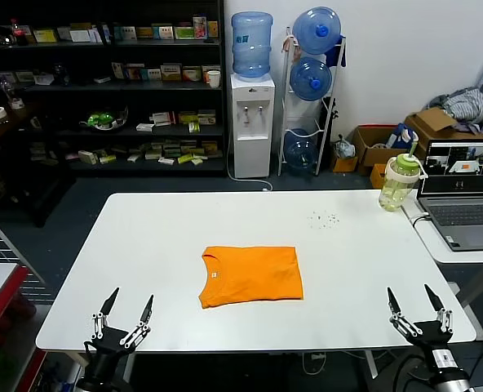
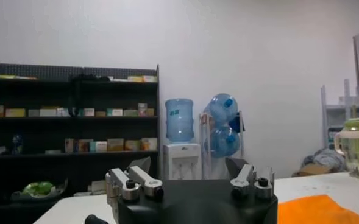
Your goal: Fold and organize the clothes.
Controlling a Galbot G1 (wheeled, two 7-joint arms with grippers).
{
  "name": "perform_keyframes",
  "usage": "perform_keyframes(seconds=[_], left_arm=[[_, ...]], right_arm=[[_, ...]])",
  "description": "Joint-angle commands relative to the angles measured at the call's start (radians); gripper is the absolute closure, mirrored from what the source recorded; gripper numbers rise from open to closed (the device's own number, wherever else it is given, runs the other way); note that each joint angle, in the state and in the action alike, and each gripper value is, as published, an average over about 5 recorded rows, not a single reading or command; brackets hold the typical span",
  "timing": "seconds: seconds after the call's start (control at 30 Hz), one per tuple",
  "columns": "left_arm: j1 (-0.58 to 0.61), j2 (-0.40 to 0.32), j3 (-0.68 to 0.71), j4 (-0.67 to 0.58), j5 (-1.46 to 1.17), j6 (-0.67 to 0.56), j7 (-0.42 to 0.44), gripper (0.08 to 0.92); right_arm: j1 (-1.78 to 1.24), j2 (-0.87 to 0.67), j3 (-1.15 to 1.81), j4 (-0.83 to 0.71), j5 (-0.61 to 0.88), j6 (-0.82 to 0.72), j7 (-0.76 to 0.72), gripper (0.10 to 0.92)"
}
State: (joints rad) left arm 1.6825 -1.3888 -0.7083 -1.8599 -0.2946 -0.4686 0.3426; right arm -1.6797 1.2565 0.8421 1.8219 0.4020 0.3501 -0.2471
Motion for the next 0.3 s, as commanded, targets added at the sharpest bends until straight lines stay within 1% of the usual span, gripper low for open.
perform_keyframes(seconds=[0.03, 0.3], left_arm=[[0.01, -0.008, -0.011, 0.0, 0.011, -0.012, 0.002, 0.177], [0.011, -0.01, -0.013, -0.002, 0.013, -0.014, -0.001, 0.177]], right_arm=[[-0.003, 0.014, -0.001, -0.005, -0.021, 0.012, -0.002, 0.203], [-0.006, 0.015, -0.001, -0.005, -0.02, 0.015, -0.001, 0.203]])
